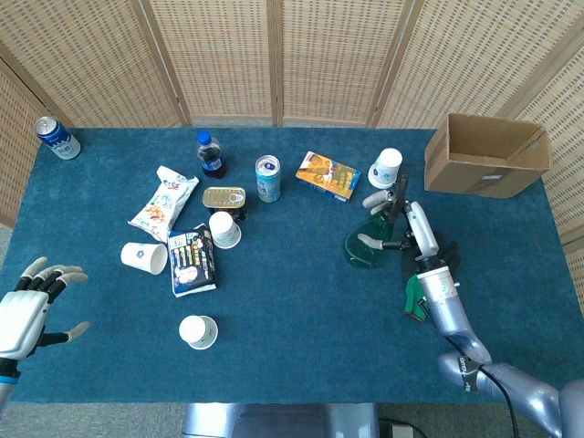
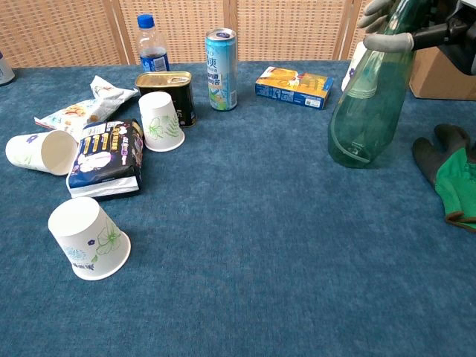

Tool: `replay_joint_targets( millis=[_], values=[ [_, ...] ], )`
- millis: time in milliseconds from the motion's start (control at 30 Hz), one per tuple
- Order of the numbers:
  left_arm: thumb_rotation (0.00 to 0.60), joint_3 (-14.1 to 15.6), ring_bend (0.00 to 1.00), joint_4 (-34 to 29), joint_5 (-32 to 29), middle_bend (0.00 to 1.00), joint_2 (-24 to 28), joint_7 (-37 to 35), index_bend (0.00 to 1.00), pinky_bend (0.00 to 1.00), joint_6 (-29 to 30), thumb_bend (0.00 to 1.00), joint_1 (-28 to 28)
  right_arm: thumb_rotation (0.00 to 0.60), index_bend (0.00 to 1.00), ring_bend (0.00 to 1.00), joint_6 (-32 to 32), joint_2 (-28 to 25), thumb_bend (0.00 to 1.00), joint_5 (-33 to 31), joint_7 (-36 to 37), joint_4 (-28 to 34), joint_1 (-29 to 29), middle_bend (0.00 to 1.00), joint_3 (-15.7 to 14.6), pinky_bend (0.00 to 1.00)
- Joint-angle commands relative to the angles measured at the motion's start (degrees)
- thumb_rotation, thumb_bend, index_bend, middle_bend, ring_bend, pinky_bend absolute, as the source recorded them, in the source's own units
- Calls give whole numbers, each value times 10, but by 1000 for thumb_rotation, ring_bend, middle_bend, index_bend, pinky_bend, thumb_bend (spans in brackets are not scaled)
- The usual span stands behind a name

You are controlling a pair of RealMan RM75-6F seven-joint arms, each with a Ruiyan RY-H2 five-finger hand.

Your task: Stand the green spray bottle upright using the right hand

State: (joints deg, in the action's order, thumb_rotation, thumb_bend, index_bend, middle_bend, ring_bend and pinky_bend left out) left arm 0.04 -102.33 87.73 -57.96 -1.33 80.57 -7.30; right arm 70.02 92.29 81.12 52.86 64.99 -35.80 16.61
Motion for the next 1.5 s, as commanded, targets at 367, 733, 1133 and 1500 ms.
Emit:
replay_joint_targets(
  millis=[367, 733, 1133, 1500],
  values=[
    [594, 0, 209, -1, 0, 264, 0, 1, 276, 1, 1, 182, 0, 600, 318, 248, -4, -12, 89, 15, 17, 3, 0, 359, -12, 343],
    [596, 0, 210, -3, 1, 264, 2, 2, 276, 1, 1, 183, -1, 600, 298, 226, 0, -22, 90, 20, 29, 4, 3, 340, -17, 317],
    [596, 0, 210, -5, 3, 265, 1, 6, 276, 1, -1, 182, -3, 600, 299, 226, 2, -36, 88, 20, 33, 11, 12, 341, -24, 317],
    [595, -1, 210, -4, 1, 264, -3, 6, 276, 1, -8, 182, -8, 600, 297, 226, 8, -61, 88, 18, 39, 19, 31, 341, -32, 317]
  ],
)
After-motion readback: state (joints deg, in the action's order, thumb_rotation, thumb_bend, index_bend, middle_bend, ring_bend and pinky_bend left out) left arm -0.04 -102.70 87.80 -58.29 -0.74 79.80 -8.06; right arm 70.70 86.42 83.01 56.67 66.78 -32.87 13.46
